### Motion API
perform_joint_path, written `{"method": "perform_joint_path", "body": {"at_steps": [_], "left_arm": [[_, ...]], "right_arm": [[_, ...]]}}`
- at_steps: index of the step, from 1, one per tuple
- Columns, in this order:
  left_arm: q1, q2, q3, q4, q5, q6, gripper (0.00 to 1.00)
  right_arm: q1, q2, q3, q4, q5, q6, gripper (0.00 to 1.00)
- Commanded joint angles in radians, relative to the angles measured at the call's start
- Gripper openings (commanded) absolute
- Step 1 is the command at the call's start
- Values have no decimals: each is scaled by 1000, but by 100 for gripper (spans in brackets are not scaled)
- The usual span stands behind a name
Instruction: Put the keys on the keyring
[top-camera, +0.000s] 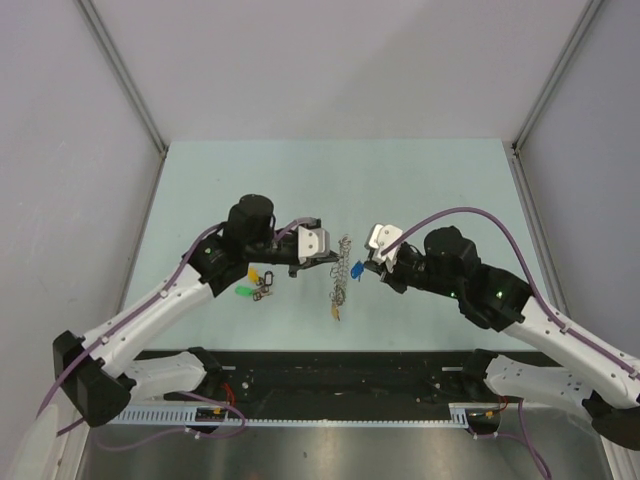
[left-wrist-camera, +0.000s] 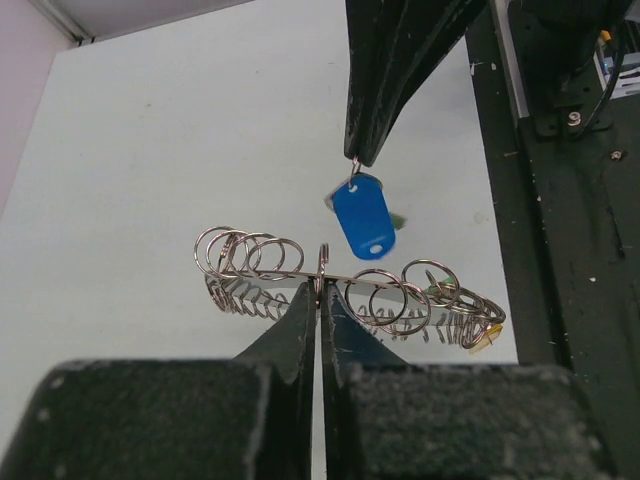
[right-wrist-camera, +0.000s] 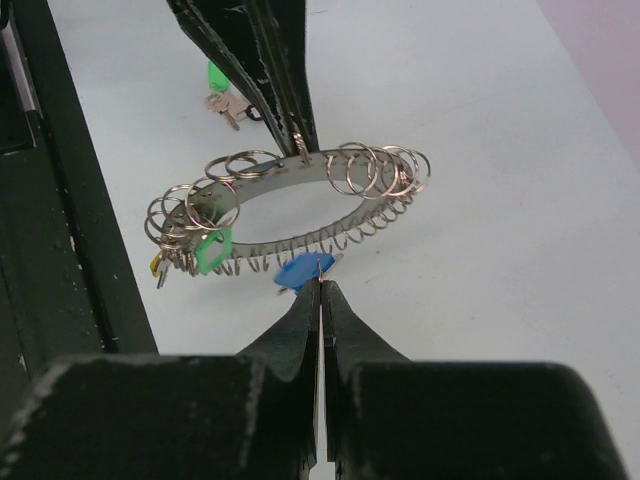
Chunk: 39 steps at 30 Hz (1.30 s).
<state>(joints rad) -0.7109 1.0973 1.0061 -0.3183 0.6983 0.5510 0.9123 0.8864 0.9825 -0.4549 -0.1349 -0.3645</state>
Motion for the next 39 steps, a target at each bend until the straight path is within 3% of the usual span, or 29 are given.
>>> {"method": "perform_joint_path", "body": {"at_steps": [1,10,18,39], "left_arm": [[-2,56,116,-45,92,111,0],[-2,95,105,-70,55,119,0],[-2,-7,3,21,66,95,0],[-10,-4,-18,48,89,86,0]], "right_arm": [[7,-1,47,56,41,-70,0],[71,88,102,32,103,-157,0],[74,75,102,27,78,-142,0],[80,102,102,42,17,-160,0]]}}
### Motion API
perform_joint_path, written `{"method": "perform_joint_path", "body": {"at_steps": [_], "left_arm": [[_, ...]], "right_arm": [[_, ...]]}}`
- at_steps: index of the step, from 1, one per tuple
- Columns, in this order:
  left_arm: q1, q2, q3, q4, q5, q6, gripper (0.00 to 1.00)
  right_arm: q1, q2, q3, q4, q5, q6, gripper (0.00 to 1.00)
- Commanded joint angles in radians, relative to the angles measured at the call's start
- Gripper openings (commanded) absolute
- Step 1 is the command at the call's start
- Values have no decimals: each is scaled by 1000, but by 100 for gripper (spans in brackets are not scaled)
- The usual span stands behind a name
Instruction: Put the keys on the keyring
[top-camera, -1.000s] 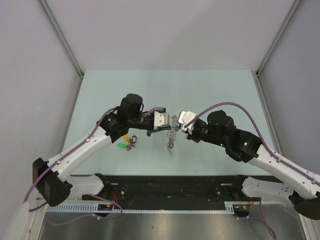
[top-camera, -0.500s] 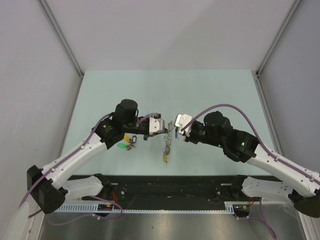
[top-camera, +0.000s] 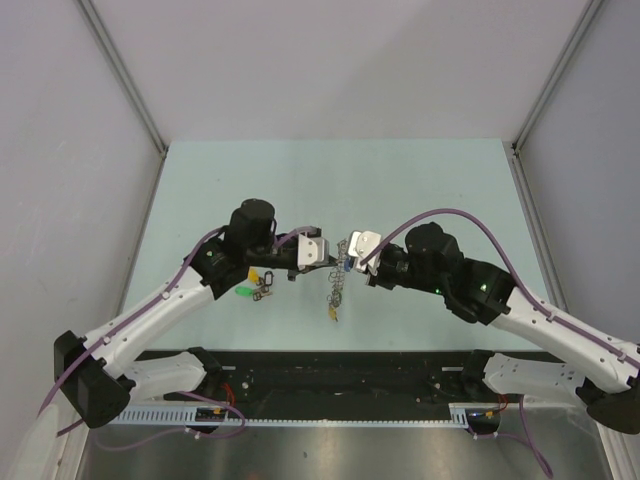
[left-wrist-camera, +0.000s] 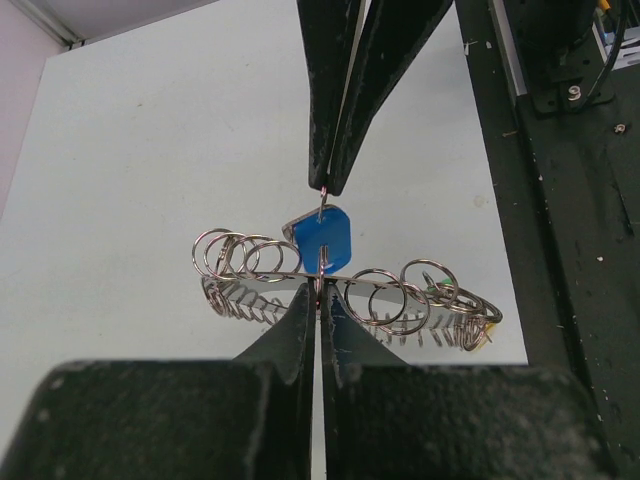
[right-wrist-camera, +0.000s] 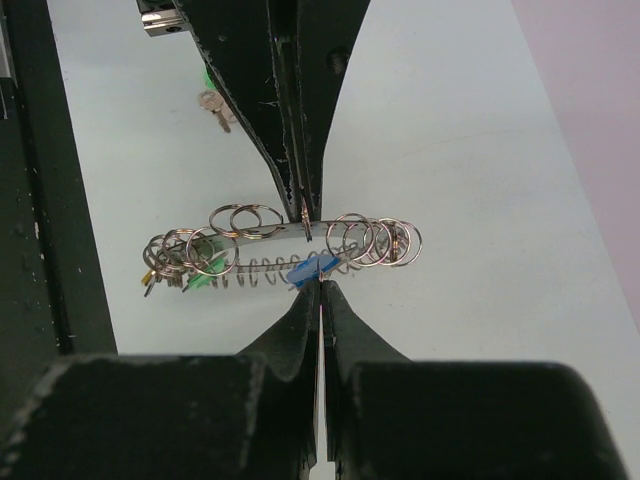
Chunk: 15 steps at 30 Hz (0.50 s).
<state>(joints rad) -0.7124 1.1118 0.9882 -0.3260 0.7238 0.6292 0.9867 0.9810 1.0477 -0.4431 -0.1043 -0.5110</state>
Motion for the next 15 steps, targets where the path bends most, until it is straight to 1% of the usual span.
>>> {"method": "perform_joint_path", "body": {"at_steps": [1,15], "left_arm": [[-10,-18,0,56,60,7,0],[-25,-4,0,56,46,4,0]], "right_arm": [[7,7,38,33,-15,-12,0],[3,5,38,53,-35,-14,0]]}}
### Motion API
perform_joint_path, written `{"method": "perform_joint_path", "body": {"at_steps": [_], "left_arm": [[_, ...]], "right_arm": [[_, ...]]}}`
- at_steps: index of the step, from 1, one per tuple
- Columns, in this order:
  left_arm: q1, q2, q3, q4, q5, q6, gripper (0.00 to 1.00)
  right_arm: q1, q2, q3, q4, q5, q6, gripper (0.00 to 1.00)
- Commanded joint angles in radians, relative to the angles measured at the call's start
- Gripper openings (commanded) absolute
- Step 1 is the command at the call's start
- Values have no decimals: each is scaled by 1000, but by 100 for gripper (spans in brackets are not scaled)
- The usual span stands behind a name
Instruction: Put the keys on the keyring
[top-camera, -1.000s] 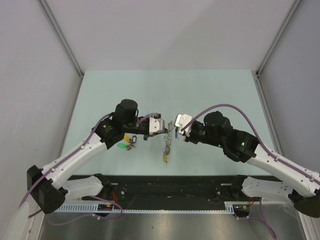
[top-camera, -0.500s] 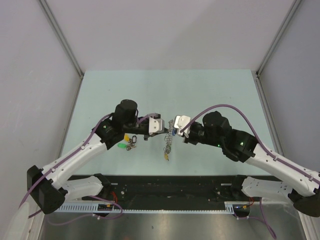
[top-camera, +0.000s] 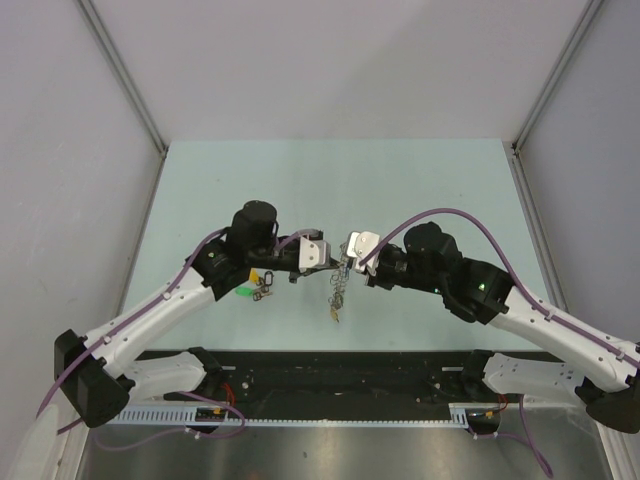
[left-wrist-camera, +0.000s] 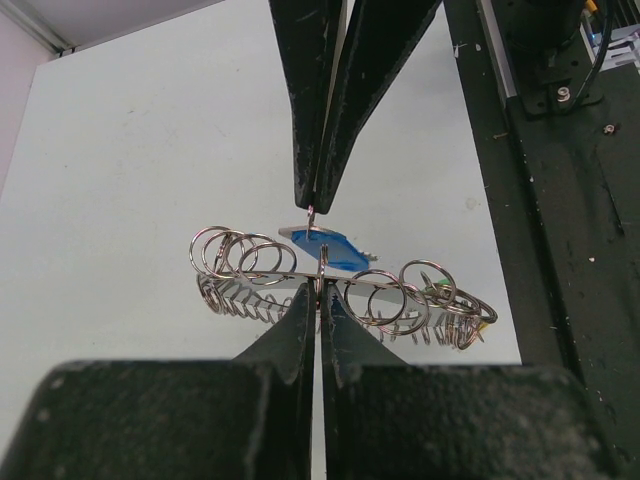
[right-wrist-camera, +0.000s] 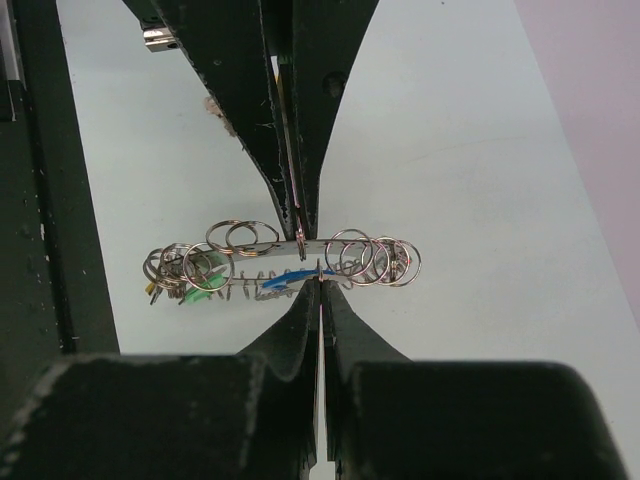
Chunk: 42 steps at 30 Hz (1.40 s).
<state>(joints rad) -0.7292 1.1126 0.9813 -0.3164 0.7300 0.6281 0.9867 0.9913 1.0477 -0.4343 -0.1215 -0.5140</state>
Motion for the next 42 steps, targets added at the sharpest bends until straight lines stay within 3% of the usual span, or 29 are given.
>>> {"method": "perform_joint_path", "body": {"at_steps": [1,42], "left_arm": [[-10,-5,7,46,40,4,0],[-13,13,10,50,5,-15,0]], "right_arm": [[3,-3,38,43,-18,-11,0],[-3,-13,38,32,-75,-8,0]]}}
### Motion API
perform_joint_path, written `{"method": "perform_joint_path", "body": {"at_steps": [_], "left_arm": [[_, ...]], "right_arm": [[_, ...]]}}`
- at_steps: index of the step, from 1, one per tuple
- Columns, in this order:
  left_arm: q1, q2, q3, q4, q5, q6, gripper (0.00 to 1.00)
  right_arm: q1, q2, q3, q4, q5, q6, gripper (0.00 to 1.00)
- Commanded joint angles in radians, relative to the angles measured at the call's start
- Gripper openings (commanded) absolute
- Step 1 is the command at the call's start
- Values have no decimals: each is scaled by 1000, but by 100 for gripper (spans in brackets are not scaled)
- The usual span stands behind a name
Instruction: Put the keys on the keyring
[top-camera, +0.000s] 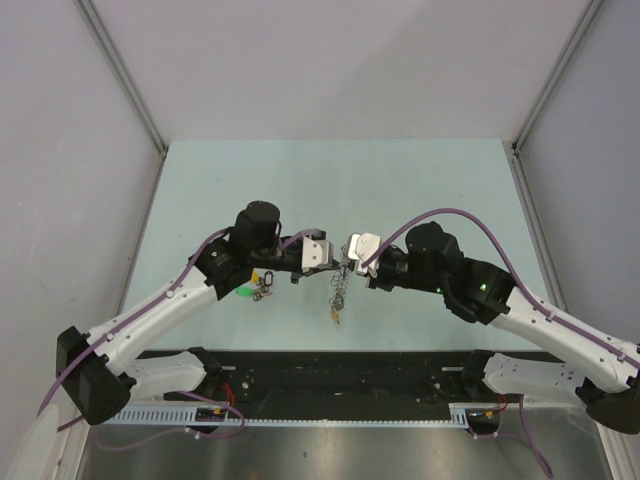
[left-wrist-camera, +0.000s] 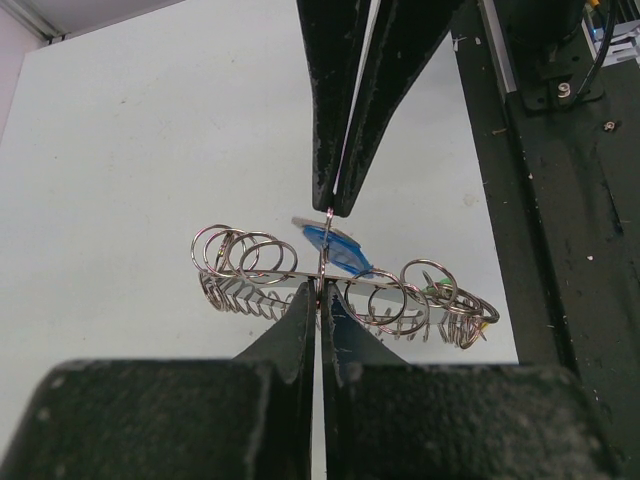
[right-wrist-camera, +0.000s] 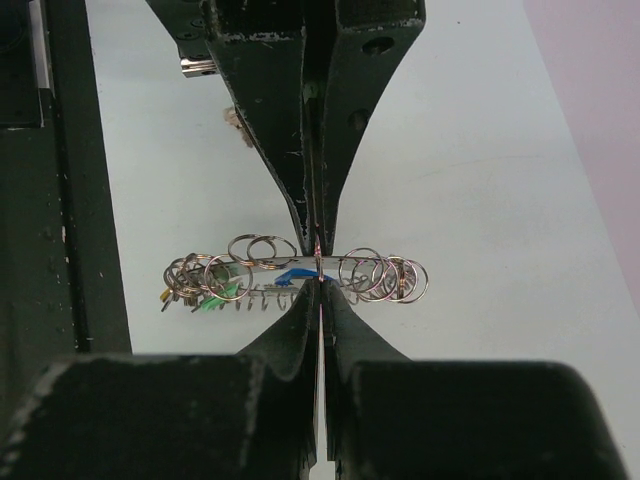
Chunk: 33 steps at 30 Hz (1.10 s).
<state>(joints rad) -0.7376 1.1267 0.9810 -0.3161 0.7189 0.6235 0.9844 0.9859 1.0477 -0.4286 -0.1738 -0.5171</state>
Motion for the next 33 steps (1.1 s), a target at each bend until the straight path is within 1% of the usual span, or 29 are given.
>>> {"method": "perform_joint_path", "body": {"at_steps": [1,33], "left_arm": [[-6,-2,10,48,14,-8,0],[-6,-10,7,49,13,-4,0]], "right_arm": [[-3,-6,37,24,-23,-4,0],[-9,-15,37,24,17,-3,0]]}}
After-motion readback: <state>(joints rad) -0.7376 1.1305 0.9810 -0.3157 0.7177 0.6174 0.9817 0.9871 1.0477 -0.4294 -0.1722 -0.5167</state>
